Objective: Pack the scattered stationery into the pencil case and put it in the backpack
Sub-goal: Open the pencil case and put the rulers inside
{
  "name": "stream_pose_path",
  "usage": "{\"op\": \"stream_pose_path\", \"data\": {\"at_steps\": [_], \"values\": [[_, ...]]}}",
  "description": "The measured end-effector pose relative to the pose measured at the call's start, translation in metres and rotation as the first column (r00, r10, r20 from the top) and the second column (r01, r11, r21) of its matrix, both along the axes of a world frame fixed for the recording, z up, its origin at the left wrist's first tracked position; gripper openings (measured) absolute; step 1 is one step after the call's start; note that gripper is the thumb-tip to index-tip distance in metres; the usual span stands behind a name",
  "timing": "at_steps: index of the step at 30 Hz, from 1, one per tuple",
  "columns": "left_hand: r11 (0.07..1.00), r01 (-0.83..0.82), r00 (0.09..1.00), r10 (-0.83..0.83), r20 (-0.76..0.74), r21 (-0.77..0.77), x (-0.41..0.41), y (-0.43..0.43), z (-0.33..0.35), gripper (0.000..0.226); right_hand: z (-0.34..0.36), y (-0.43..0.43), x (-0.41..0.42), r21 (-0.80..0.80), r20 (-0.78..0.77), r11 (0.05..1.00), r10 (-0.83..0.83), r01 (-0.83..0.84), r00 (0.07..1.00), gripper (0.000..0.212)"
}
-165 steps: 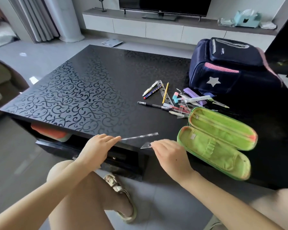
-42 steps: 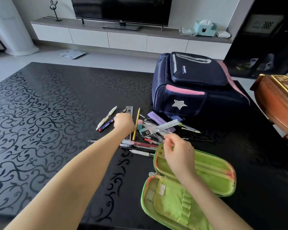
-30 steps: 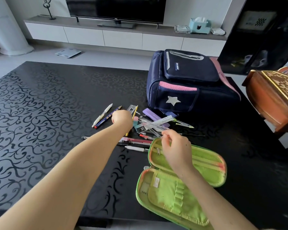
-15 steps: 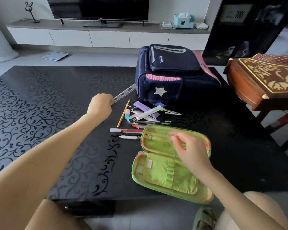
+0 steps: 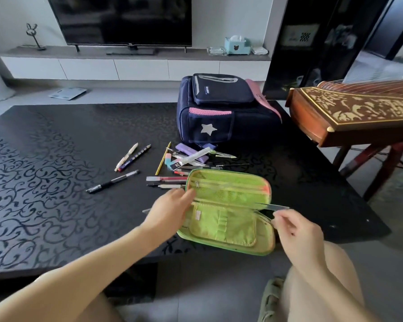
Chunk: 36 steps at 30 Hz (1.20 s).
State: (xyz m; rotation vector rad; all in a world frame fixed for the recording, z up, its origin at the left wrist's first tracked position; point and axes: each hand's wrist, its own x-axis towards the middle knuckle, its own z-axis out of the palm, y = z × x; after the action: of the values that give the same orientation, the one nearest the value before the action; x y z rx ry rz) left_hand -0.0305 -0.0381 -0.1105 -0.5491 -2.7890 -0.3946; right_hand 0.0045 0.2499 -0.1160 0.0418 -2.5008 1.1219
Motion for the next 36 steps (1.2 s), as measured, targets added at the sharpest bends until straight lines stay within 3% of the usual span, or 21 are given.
{"op": "stream_pose_path", "data": {"at_steps": [3, 6, 11, 14, 18, 21, 23, 25, 28, 30, 32, 33, 34, 36], "values": [[0.992, 0.096, 0.994, -0.09, 0.066, -0.083, 0.01, 0.012, -0.023, 0.025, 0.003, 0.012, 0.005, -0.251, 0.185, 0.963, -0.049, 0.095, 0.982, 0.027], [0.951, 0.233, 0.96, -0.191, 0.207, -0.205, 0.005, 0.017, -0.023, 0.036, 0.006, 0.014, -0.002, -0.389, 0.296, 0.911, -0.019, 0.138, 0.955, 0.023], [0.82, 0.273, 0.922, -0.075, 0.379, -0.504, -0.004, 0.037, 0.0, 0.049, 0.007, 0.007, -0.009, -0.47, 0.43, 0.866, 0.055, 0.171, 0.901, 0.011], [0.765, 0.336, 0.914, -0.125, 0.385, -0.549, -0.005, 0.04, 0.002, 0.042, 0.012, 0.004, -0.006, -0.527, 0.401, 0.837, 0.09, 0.149, 0.912, 0.011], [0.733, 0.335, 0.941, -0.23, 0.248, -0.592, 0.003, 0.035, 0.0, 0.026, 0.023, 0.002, 0.008, -0.637, 0.284, 0.765, 0.113, 0.099, 0.952, 0.015], [0.834, 0.292, 0.956, -0.264, 0.126, -0.469, 0.001, 0.031, 0.0, 0.027, 0.025, 0.006, 0.025, -0.66, 0.194, 0.75, 0.125, 0.035, 0.973, 0.018], [0.947, 0.201, 0.976, -0.173, 0.129, -0.249, -0.006, 0.031, 0.01, 0.017, 0.019, 0.009, 0.035, -0.61, 0.162, 0.791, 0.176, -0.042, 0.971, 0.02], [0.998, 0.036, 0.991, -0.028, 0.13, -0.06, -0.018, 0.033, 0.023, 0.008, 0.002, 0.01, 0.038, -0.465, 0.183, 0.882, 0.183, -0.079, 0.966, 0.02], [1.0, -0.007, 0.986, 0.009, 0.168, -0.015, -0.034, 0.04, 0.037, 0.019, -0.026, 0.004, 0.029, -0.074, 0.04, 0.994, 0.088, -0.085, 0.995, 0.015], [0.999, -0.004, 0.98, 0.011, 0.196, -0.036, -0.039, 0.045, 0.04, 0.021, -0.03, -0.007, 0.016, 0.197, -0.086, 0.976, 0.11, -0.091, 0.99, 0.019], [0.999, -0.003, 0.978, 0.013, 0.21, -0.047, -0.042, 0.045, 0.039, 0.02, -0.033, -0.016, 0.003, 0.469, -0.092, 0.878, 0.151, -0.091, 0.984, 0.017], [0.999, -0.007, 0.98, 0.017, 0.199, -0.051, -0.042, 0.044, 0.036, 0.019, -0.034, -0.02, 0.0, 0.56, -0.07, 0.824, 0.152, -0.087, 0.986, 0.025], [0.999, -0.014, 0.981, 0.024, 0.193, -0.049, -0.041, 0.043, 0.035, 0.018, -0.035, -0.022, -0.002, 0.594, -0.029, 0.798, 0.147, -0.101, 0.989, 0.04], [0.999, -0.017, 0.983, 0.022, 0.184, -0.028, -0.04, 0.041, 0.031, 0.017, -0.035, -0.021, -0.003, 0.5, 0.023, 0.859, 0.113, -0.109, 0.993, 0.057]]}}
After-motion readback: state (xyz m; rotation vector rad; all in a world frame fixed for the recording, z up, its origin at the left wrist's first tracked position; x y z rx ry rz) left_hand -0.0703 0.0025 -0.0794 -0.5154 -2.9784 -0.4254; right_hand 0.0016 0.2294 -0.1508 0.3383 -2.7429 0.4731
